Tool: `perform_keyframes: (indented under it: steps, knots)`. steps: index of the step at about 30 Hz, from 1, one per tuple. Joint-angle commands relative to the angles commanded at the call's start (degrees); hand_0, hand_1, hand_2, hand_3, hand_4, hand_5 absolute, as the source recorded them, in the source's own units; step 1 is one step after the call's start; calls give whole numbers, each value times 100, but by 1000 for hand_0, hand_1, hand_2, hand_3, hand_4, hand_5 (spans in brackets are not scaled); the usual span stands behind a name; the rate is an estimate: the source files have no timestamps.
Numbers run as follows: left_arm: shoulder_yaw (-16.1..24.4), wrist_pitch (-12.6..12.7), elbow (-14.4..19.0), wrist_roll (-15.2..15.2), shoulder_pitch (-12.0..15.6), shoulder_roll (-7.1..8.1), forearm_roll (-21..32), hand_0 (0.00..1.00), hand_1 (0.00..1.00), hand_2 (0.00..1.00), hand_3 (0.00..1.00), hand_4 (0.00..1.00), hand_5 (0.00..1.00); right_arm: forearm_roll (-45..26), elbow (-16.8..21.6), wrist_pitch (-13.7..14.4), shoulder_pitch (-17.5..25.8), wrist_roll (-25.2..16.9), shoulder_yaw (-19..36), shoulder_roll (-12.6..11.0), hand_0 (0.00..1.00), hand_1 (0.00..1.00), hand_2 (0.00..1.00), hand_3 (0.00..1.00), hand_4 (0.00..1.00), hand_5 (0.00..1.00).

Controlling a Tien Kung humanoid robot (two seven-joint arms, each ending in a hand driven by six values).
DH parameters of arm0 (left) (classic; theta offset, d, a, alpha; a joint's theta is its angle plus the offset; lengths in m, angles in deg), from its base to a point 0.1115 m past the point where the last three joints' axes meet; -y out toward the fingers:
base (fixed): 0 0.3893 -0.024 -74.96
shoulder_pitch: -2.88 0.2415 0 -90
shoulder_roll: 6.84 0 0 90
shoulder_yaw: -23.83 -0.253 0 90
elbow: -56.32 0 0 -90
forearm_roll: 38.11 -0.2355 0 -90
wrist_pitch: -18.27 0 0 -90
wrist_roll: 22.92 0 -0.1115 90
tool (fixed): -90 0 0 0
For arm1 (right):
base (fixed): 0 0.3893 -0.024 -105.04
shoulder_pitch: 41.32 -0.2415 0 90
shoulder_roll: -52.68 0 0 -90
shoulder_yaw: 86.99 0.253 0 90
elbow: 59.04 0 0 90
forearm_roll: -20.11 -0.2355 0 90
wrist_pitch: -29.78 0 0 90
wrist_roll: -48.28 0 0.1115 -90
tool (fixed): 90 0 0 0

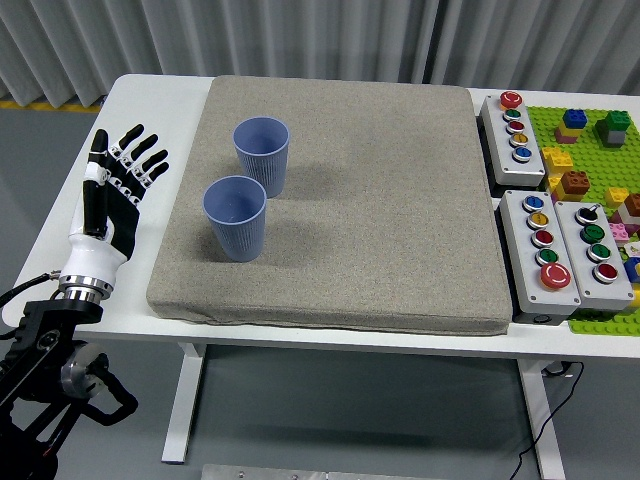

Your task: Pick cup pour cup place

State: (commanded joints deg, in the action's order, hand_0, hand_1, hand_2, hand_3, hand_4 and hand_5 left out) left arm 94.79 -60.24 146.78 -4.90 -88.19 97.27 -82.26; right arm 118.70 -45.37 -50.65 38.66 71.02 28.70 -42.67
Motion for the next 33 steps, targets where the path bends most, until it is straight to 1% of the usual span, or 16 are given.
perform_keyframes:
  steps: [3,7,11,12,17,18,23,24,29,30,33]
  knots:
    - [13,4,-5,-5,20,2,-11,786,780,837,845,793,998,-36,-2,4,14,-13,-17,3,643,600,507,577,2,2]
    - [33,4,-23,-8,48,-21,-18,787,779,837,846,792,998,-294,0,82,62,-52,-92,20,643,600,507,577,2,2]
    - [-62,24,-19,-44,-26,-8,-107,787,779,837,846,792,998,-339,-4,84,69,-73,-82,31,643,600,507,577,2,2]
    - [-82,31,-14,-58,-43,-7,-156,789,783,840,855,861,998,-325,-1,73,65,-70,-73,33,643,600,508,577,2,2]
    - [-116,60,-8,-186,-32,33,-689,789,783,840,855,861,998,-286,2,35,39,-67,-55,34,643,600,508,577,2,2]
    - [-113,62,-8,-193,-23,37,-763,795,793,877,912,927,685,-280,3,32,37,-65,-53,35,643,600,508,578,2,2]
    - [-92,115,45,-292,121,148,-1612,795,793,877,912,927,685,-311,0,30,32,-73,-65,33,643,600,508,578,2,2]
    - [-78,110,52,-328,163,178,-1767,881,880,998,998,940,379,-320,2,31,33,-71,-65,34,643,600,508,578,2,2]
    - [-68,81,160,-498,363,307,-2393,881,880,998,998,940,379,-298,-1,13,39,-75,-56,31,643,600,508,578,2,2]
    - [-88,82,163,-553,393,325,-2507,922,935,998,998,942,294,-300,0,11,43,-75,-54,32,643,600,508,577,2,2]
    - [-149,60,118,-689,421,337,-2858,922,935,998,998,942,294,-273,1,-2,47,-72,-44,34,643,600,508,577,2,2]
